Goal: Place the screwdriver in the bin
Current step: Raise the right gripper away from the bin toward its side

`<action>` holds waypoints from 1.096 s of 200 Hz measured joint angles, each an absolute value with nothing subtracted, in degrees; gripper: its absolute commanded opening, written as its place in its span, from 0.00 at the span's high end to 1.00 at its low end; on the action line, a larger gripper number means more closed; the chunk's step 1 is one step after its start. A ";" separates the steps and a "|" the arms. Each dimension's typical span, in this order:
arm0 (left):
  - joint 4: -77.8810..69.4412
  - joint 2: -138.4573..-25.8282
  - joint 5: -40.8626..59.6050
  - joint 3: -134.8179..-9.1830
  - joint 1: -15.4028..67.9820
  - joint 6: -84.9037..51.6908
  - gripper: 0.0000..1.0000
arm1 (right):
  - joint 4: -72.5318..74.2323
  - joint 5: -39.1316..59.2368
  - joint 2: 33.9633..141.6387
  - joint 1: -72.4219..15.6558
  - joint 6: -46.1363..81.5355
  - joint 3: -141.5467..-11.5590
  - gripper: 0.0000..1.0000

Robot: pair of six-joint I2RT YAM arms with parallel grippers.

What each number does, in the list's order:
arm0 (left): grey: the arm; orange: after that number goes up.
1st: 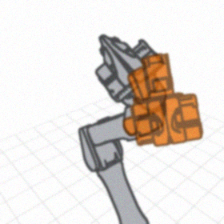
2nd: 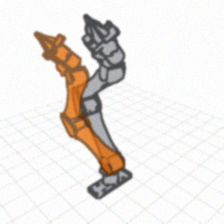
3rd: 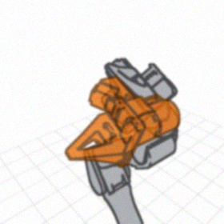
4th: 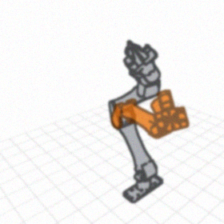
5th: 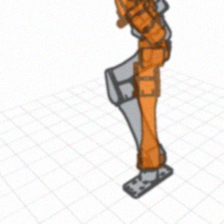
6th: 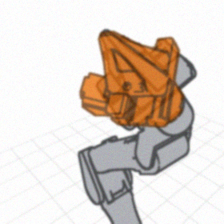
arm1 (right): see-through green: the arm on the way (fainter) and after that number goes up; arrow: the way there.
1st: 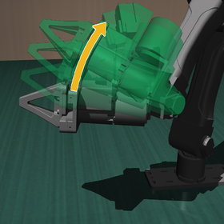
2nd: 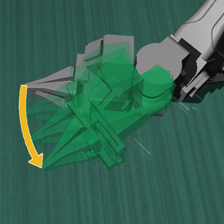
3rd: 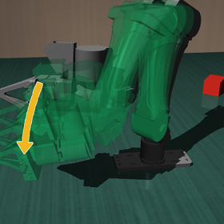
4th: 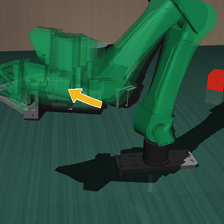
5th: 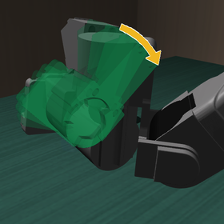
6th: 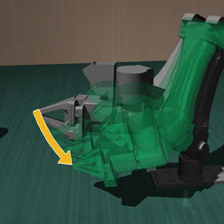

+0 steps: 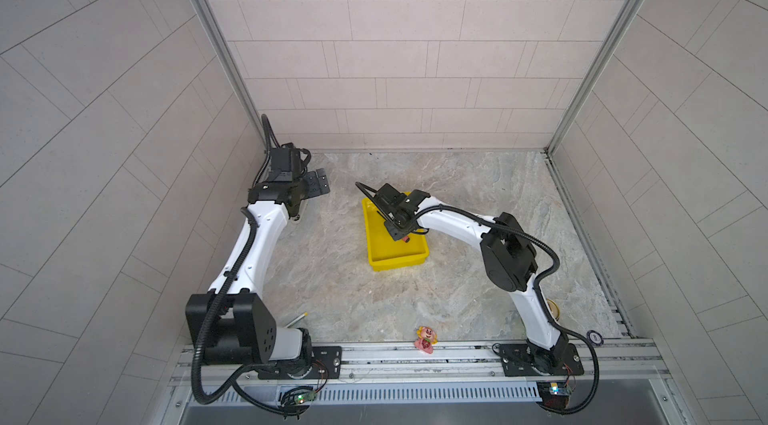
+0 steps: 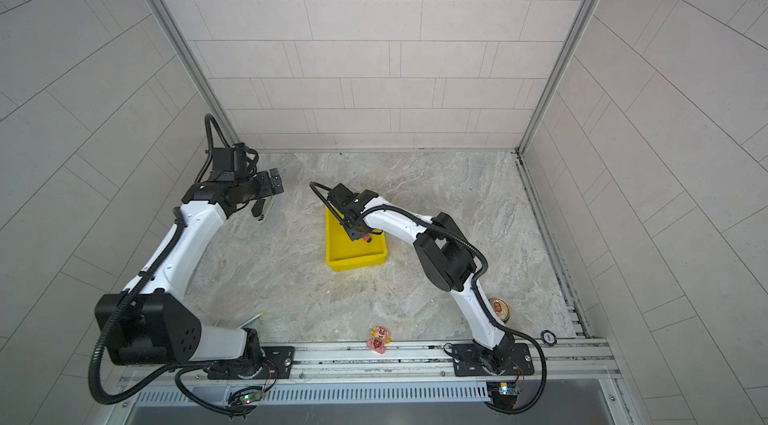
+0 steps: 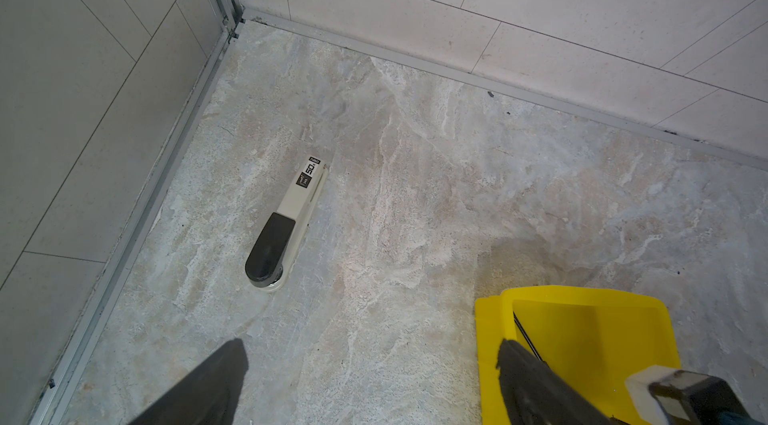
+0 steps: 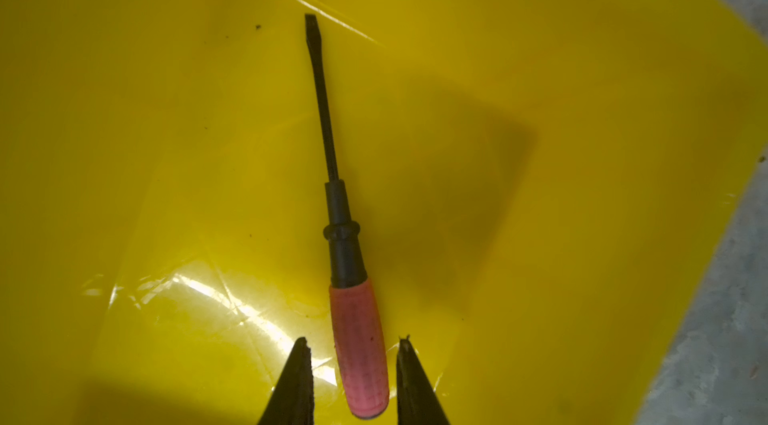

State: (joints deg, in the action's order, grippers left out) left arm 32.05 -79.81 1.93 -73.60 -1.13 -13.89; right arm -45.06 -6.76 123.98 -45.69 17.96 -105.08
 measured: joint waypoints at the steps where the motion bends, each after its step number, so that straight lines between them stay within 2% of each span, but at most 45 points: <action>1: 32.05 -79.81 1.93 -73.60 -1.13 -13.89 0.00 | -45.06 -6.76 123.90 -45.69 17.96 -105.08 0.77; 42: 31.97 -79.81 2.90 -73.54 -1.13 -13.91 0.00 | -45.41 -7.01 115.81 -45.04 17.37 -105.06 0.71; 67: 31.29 -79.77 3.40 -72.95 -1.13 -13.91 0.00 | -45.32 -7.66 110.24 -43.70 16.64 -104.07 0.64; 127: 26.57 -78.02 3.66 -67.61 -1.13 -13.91 0.00 | -44.47 -8.47 98.50 -37.67 16.51 -92.07 0.53; 164: 21.15 -74.52 3.86 -62.24 -1.13 -13.91 0.00 | -43.46 -8.62 92.55 -34.79 16.78 -84.68 0.41; 219: 15.90 -71.48 2.33 -57.69 -1.13 -13.67 0.00 | -42.39 -8.64 85.34 -28.73 16.03 -80.86 0.30</action>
State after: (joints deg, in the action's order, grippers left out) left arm 15.90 -71.48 2.33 -57.69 -1.13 -13.67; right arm -42.39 -8.64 85.34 -28.73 16.03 -80.86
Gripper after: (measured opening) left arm 0.999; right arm 0.698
